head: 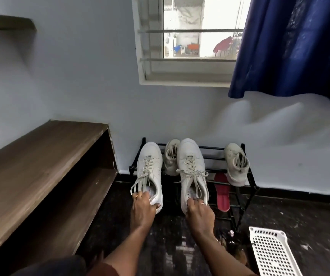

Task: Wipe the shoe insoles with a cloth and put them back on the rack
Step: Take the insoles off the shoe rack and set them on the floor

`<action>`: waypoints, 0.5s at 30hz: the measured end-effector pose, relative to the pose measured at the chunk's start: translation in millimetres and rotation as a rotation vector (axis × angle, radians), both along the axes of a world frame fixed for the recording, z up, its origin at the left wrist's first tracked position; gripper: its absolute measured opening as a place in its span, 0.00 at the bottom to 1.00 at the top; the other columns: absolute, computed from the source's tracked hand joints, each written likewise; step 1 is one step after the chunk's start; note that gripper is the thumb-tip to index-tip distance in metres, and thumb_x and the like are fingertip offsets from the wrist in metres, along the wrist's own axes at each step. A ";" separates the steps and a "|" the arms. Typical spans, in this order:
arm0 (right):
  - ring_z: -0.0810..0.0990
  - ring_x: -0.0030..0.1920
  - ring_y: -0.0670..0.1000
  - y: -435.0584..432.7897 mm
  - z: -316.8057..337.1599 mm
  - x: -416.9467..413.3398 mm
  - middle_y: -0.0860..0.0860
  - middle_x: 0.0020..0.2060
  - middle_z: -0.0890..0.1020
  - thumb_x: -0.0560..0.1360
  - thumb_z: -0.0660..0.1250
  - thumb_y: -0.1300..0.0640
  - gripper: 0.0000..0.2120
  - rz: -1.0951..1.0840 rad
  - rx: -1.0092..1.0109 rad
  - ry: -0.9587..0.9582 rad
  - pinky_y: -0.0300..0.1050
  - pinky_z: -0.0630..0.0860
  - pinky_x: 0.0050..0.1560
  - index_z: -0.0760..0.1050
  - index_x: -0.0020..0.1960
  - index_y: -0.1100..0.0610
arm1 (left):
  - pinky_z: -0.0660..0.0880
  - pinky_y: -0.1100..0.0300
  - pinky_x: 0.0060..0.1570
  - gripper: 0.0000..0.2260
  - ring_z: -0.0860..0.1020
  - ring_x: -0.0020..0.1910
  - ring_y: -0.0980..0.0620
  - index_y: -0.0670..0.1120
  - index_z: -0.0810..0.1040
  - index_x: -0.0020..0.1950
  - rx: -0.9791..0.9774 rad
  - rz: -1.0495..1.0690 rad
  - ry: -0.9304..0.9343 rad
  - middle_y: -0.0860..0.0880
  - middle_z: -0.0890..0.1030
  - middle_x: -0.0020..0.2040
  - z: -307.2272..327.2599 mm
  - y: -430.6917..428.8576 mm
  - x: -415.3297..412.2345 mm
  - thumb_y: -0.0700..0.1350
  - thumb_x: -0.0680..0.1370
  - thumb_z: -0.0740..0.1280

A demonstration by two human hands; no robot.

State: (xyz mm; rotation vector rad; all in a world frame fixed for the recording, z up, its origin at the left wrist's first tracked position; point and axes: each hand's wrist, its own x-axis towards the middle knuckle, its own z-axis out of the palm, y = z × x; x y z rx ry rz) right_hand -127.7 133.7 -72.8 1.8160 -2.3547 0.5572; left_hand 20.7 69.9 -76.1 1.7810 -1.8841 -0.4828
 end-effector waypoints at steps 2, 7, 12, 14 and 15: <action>0.75 0.21 0.54 19.3 -14.0 9.2 0.51 0.20 0.74 0.48 0.75 0.65 0.13 0.023 -0.014 0.044 0.39 0.66 0.18 0.72 0.26 0.57 | 0.69 0.58 0.56 0.19 0.71 0.62 0.46 0.41 0.74 0.58 0.006 -0.025 -0.014 0.45 0.73 0.59 -10.6 20.3 9.7 0.50 0.73 0.72; 0.76 0.23 0.54 68.5 -56.8 29.4 0.51 0.20 0.74 0.59 0.51 0.63 0.12 0.075 -0.032 0.066 0.41 0.70 0.22 0.72 0.27 0.56 | 0.70 0.53 0.54 0.18 0.72 0.60 0.44 0.39 0.76 0.53 0.082 -0.062 -0.047 0.43 0.76 0.56 -44.3 74.8 25.9 0.49 0.70 0.74; 0.77 0.24 0.52 100.4 -97.8 47.3 0.52 0.20 0.75 0.61 0.53 0.59 0.12 0.109 0.042 0.069 0.41 0.72 0.24 0.74 0.27 0.56 | 0.76 0.52 0.43 0.21 0.79 0.46 0.38 0.40 0.78 0.40 0.211 -0.112 -0.079 0.41 0.80 0.43 -102.0 104.5 36.8 0.45 0.55 0.82; 0.77 0.23 0.52 101.9 -121.6 50.7 0.52 0.21 0.76 0.61 0.53 0.58 0.12 0.109 0.096 0.051 0.40 0.72 0.23 0.74 0.27 0.55 | 0.71 0.54 0.56 0.21 0.75 0.57 0.43 0.42 0.78 0.50 0.289 -0.092 -0.123 0.44 0.78 0.54 -124.7 107.9 42.4 0.49 0.63 0.78; 0.76 0.23 0.52 100.7 -133.8 51.9 0.53 0.21 0.75 0.61 0.53 0.58 0.11 0.105 0.137 0.036 0.39 0.71 0.22 0.74 0.27 0.56 | 0.66 0.58 0.61 0.22 0.71 0.63 0.47 0.44 0.76 0.57 0.337 -0.103 -0.146 0.47 0.75 0.61 -135.7 109.5 44.8 0.51 0.68 0.75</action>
